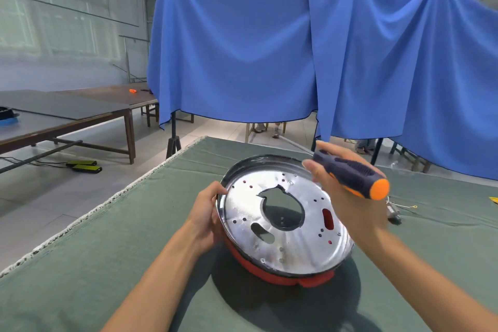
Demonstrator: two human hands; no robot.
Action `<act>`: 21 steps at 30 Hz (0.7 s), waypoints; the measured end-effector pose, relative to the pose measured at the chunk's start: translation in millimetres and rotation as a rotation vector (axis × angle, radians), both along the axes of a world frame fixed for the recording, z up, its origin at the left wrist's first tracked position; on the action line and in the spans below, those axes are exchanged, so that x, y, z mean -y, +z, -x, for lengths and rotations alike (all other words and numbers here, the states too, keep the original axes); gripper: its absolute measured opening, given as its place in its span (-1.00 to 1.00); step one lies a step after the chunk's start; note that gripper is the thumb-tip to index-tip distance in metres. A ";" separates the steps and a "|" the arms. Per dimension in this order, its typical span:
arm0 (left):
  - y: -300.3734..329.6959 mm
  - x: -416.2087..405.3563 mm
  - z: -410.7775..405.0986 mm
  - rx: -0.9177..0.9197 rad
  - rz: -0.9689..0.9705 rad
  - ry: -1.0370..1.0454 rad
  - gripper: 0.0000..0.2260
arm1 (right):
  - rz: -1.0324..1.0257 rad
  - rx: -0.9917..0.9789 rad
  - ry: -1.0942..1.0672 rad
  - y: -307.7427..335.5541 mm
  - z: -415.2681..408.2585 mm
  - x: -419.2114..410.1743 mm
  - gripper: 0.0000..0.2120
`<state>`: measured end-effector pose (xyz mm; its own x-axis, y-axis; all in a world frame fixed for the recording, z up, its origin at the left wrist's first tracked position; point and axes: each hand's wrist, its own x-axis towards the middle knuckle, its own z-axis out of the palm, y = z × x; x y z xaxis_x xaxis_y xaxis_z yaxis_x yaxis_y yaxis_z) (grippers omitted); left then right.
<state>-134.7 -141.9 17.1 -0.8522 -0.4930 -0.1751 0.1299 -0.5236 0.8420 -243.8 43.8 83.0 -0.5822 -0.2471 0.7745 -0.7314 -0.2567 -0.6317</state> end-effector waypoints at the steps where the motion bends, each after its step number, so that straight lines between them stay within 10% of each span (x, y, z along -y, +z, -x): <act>1: 2.6 -3.7 -0.6 -0.009 0.018 0.012 -0.84 | -0.056 -0.052 -0.021 -3.9 2.7 -1.3 -0.66; 13: 23.4 -40.4 3.2 -0.316 0.215 -0.115 -0.59 | -0.037 -0.321 0.174 1.5 23.2 21.1 -0.58; 21: 21.7 -38.7 -2.4 -0.326 0.210 -0.209 -0.72 | -0.073 -0.531 -0.152 7.2 27.0 37.1 -0.63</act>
